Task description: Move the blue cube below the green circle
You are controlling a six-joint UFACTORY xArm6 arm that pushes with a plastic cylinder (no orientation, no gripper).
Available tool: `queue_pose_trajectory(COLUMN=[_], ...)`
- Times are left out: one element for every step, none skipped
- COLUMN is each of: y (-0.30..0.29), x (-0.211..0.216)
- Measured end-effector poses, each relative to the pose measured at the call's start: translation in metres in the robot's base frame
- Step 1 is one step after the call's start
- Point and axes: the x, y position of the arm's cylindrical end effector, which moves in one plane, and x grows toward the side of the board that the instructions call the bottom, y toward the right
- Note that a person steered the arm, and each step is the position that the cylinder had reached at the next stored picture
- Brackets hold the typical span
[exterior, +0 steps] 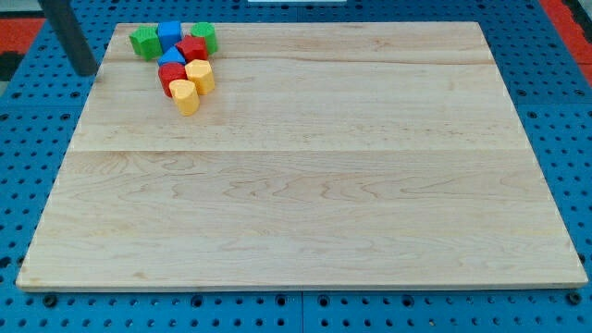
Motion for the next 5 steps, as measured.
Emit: queue_pose_trajectory(y=[0.039,0.055,0.055,0.055,0.055], x=[-0.026,-0.038,-0.039,-0.040,-0.043])
